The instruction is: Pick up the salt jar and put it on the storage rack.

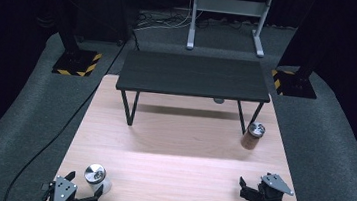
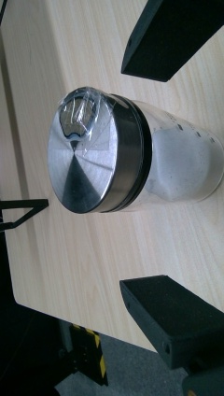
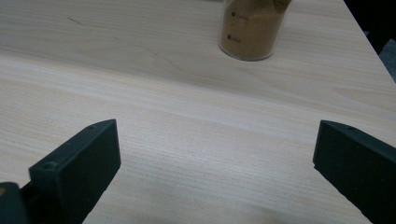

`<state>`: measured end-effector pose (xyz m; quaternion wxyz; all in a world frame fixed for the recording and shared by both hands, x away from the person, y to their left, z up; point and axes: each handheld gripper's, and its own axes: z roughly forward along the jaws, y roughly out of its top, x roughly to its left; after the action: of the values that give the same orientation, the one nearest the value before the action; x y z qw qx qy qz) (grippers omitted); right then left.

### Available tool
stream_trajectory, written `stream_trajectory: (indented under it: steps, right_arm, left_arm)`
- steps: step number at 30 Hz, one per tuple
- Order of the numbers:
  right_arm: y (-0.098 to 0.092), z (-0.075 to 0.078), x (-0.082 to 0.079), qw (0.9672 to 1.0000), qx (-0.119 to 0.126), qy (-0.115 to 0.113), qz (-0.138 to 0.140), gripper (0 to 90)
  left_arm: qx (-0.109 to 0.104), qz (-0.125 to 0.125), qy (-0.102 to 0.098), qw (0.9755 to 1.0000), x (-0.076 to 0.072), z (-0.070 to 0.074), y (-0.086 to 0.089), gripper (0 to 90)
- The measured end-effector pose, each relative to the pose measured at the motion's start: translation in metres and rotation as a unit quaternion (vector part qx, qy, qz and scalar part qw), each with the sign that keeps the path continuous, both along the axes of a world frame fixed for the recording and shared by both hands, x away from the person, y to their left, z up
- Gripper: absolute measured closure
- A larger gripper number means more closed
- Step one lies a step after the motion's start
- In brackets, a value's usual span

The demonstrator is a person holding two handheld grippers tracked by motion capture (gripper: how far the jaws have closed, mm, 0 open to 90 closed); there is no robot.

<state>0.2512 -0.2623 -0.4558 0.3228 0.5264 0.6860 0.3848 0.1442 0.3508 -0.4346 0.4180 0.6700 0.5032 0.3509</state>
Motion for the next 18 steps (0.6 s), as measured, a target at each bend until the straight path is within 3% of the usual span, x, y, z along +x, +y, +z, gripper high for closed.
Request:
stream_trajectory:
  steps: [13, 18]
  right_arm:
    - [0.0006, 0.0002, 0.0004, 1.0, -0.001, 0.001, -0.001, 0.0]
    - [0.0014, 0.0003, 0.0003, 1.0, -0.002, 0.001, -0.002, 0.0]
  left_arm:
    - [0.018, 0.01, 0.008, 0.9998, 0.0032, -0.0043, -0.0075, 0.0]
    - [0.011, 0.013, 0.008, 0.9998, 0.0048, -0.0077, -0.0072, 0.0]
